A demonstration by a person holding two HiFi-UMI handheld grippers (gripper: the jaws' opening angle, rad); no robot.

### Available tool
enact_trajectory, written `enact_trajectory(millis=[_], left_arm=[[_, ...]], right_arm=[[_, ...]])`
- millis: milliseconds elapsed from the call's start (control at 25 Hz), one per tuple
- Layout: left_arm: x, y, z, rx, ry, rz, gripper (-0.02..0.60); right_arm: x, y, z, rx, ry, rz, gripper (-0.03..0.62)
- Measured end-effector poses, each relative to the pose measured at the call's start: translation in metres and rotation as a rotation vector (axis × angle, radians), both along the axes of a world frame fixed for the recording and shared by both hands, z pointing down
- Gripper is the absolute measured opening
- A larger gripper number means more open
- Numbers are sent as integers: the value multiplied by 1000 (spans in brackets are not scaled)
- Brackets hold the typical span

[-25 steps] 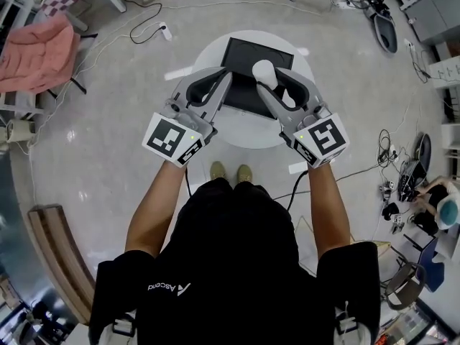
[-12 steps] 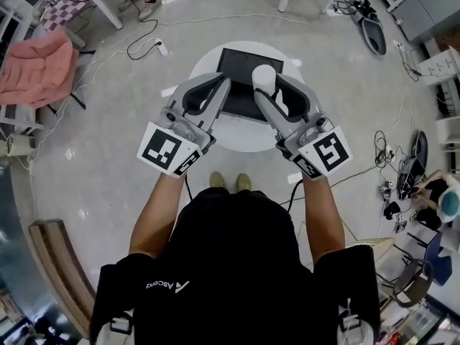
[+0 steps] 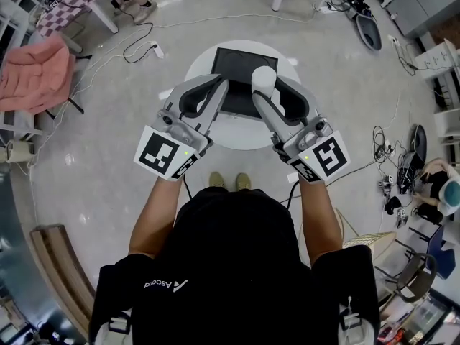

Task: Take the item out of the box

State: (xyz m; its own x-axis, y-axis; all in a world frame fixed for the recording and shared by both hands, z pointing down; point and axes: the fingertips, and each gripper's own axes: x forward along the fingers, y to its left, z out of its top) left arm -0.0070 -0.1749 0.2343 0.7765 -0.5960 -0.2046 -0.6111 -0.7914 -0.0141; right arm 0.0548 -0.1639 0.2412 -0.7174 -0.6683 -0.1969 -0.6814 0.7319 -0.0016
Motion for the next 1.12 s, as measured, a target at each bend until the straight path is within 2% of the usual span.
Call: enact_trajectory(millis=[1120], left_arm=[[6,8,3,3,-8,-19,-2]], right_arm=[[5,10,9,-1,1,-7,163]])
